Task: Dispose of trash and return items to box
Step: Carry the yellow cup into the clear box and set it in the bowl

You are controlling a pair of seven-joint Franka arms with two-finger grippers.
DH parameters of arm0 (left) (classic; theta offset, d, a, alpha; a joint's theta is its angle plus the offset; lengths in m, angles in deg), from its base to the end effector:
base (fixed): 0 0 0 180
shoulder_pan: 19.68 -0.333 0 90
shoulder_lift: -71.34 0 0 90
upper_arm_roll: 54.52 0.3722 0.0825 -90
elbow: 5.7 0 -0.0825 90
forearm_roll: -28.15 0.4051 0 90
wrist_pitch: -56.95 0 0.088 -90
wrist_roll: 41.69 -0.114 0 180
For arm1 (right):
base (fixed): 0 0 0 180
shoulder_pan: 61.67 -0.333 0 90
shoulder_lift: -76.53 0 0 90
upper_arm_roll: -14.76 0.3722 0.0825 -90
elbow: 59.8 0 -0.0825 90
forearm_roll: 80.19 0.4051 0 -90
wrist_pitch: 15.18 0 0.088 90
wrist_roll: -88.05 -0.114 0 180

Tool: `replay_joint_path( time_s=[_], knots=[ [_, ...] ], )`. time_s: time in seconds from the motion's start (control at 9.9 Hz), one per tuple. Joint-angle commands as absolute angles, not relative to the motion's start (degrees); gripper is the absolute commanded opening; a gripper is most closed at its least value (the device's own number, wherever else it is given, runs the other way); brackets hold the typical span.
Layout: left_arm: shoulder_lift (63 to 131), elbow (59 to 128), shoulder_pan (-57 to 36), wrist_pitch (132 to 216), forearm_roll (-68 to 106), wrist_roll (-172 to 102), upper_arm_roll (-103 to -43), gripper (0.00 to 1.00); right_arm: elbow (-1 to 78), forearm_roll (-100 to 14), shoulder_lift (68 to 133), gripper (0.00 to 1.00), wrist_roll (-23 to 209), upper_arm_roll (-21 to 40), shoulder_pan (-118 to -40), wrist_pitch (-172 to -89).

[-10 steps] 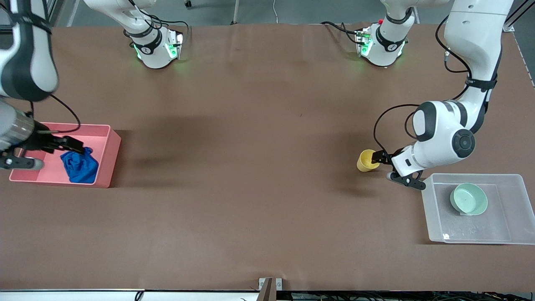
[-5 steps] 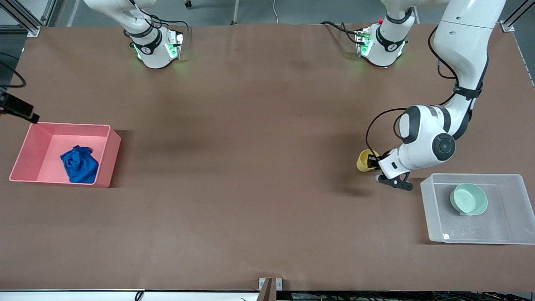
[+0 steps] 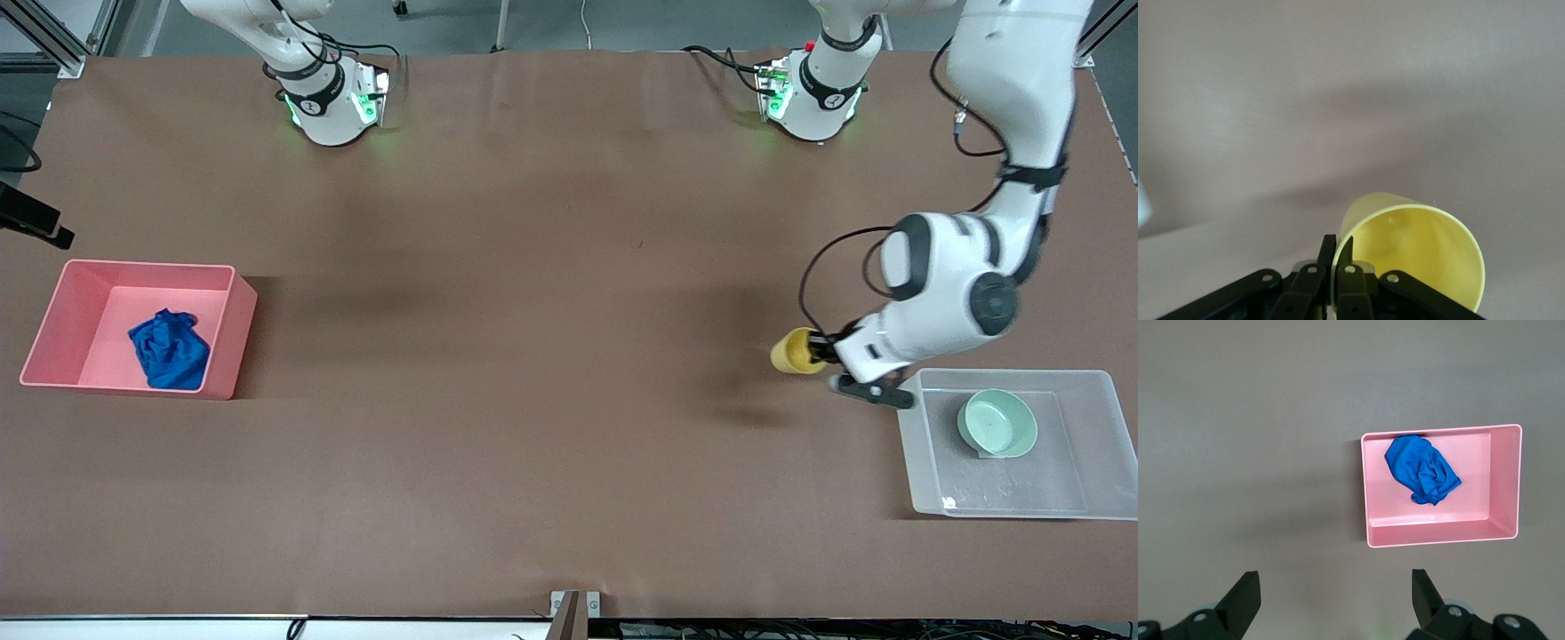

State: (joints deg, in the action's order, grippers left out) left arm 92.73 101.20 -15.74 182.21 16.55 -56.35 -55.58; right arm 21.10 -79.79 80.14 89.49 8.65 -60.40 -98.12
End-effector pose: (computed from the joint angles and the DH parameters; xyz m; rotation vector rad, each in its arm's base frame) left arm 0.6609 -0.0654 0.3455 2.9503 -0.3266 -0.0573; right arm 0.5814 -0.0718 0.7040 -3.1348 0.1613 0.0423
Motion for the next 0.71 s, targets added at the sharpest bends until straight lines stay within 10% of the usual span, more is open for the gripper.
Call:
replay_joint_path(
  time_s=[0.0, 0.61],
  knots=[
    [94.7, 92.6, -16.1, 178.2, 17.8, -59.1, -49.0, 0.01, 23.7, -80.7, 77.8, 1.0, 89.8, 13.0, -57.5, -99.3],
    [111.3, 77.4, -17.5, 180.9, 16.0, -68.3, -32.8, 0.01, 23.7, -80.5, 78.0, 1.0, 89.7, 14.0, -56.4, -100.4]
  ],
)
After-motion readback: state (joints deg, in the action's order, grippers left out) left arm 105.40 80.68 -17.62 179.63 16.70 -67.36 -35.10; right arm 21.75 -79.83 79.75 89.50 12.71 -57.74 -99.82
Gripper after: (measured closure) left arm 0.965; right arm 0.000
